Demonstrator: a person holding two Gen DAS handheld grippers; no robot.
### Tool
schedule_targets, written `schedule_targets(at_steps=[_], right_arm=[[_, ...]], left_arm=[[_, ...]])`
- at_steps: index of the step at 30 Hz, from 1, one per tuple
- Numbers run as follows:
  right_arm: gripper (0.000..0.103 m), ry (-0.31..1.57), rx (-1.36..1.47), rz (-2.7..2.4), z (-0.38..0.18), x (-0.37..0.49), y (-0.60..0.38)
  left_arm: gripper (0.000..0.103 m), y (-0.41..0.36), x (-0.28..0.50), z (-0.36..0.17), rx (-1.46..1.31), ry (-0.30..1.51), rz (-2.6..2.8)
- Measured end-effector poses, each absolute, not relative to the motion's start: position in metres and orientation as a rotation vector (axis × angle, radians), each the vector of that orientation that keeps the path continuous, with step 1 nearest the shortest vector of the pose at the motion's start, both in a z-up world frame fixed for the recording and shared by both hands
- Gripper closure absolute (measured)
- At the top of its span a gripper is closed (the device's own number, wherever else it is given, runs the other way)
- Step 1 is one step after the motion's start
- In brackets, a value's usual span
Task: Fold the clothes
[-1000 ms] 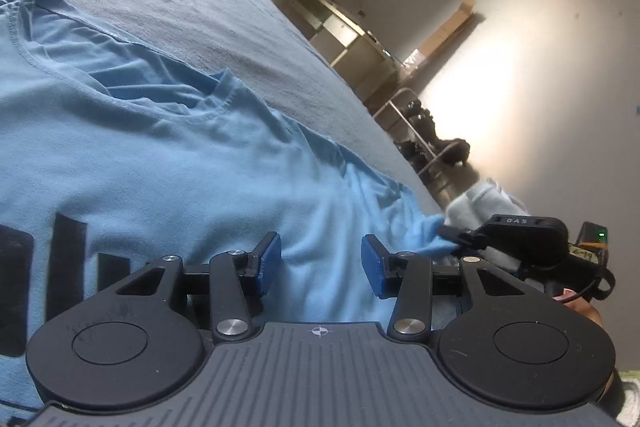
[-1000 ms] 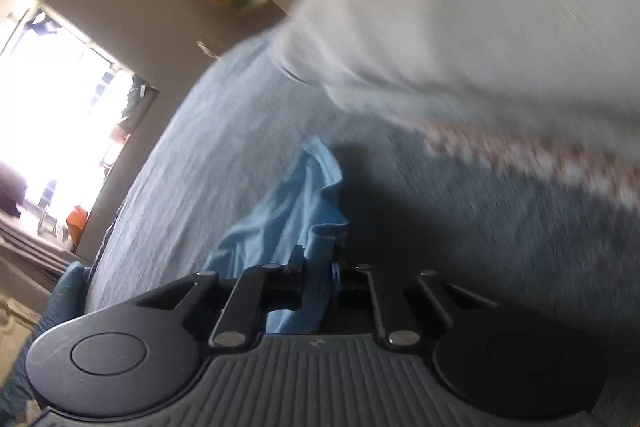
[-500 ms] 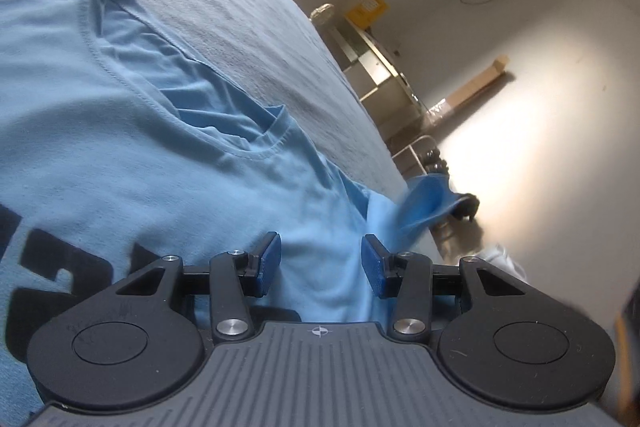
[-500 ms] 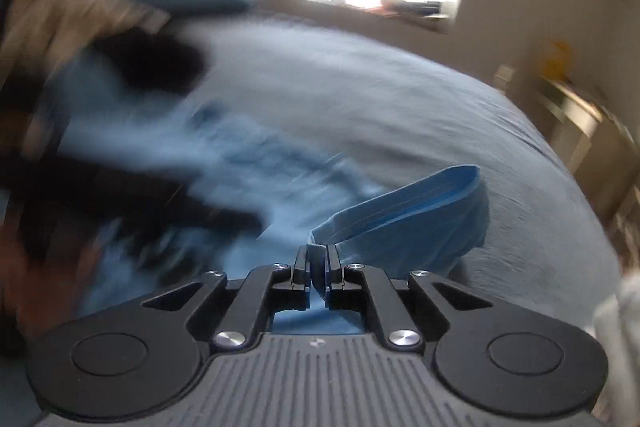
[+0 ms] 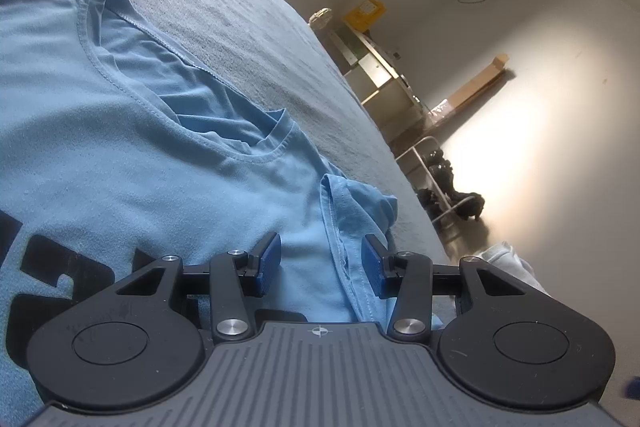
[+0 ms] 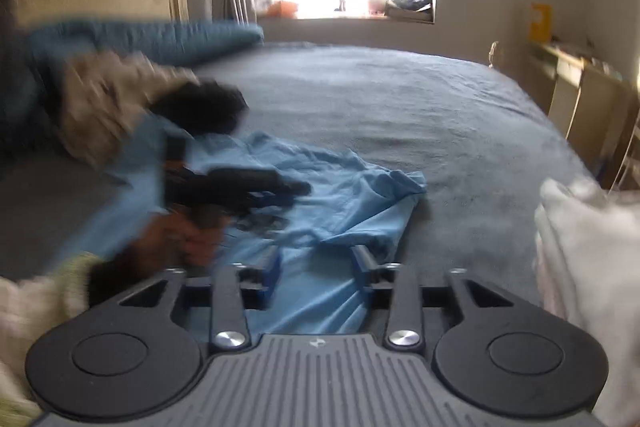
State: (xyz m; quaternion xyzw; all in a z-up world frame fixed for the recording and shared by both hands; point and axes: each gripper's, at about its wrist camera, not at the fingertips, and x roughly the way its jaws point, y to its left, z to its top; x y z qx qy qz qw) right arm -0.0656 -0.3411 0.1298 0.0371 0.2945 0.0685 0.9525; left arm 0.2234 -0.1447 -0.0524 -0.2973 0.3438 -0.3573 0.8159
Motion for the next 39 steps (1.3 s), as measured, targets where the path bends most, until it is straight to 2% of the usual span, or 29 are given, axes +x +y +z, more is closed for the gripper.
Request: schedule_targets(at_steps=[3,5,10,12,14,16,18,21,24,27,34,39], right_arm=[[0.041,0.501,0.17,0.139,0.132,-0.079,-0.355],[0.041,0.475,0.126,0.11,0.109,-0.061,-0.358],[0.05,0.592,-0.078,0.058,0.015,0.043,-0.378],[0.055,0.618,-0.094,0.042,-0.005,0.076,-0.391],[0.055,0.628,-0.081,0.029,-0.019,0.103,-0.406],[0.057,0.626,-0.064,0.019,-0.025,0.115,-0.417],[0.066,0.613,-0.026,0.001,-0.032,0.116,-0.429],[0.072,0.577,0.043,-0.008,-0.039,0.111,-0.443],[0.072,0.543,0.002,-0.014,-0.041,0.105,-0.436],[0.072,0.524,-0.018,-0.01,-0.042,0.102,-0.433],[0.072,0.498,-0.013,0.01,-0.044,0.099,-0.435],[0.072,0.505,0.015,0.026,-0.048,0.1,-0.44]], left_arm=[[0.058,-0.146,0.221,-0.051,-0.611,0.72,-0.752],[0.058,-0.148,0.22,-0.052,-0.594,0.711,-0.748],[0.058,-0.151,0.219,-0.053,-0.567,0.698,-0.748],[0.058,-0.153,0.219,-0.053,-0.561,0.696,-0.748],[0.058,-0.153,0.219,-0.054,-0.556,0.694,-0.748],[0.058,-0.154,0.218,-0.055,-0.551,0.69,-0.745],[0.058,-0.155,0.216,-0.054,-0.541,0.683,-0.739],[0.058,-0.157,0.211,-0.05,-0.513,0.651,-0.712],[0.057,-0.161,0.202,-0.035,-0.458,0.58,-0.672],[0.048,-0.18,0.204,-0.012,-0.34,0.566,-0.674],[0.047,-0.282,0.241,0.023,0.139,0.571,-0.797],[0.047,-0.321,0.272,0.021,0.232,0.644,-0.83]])
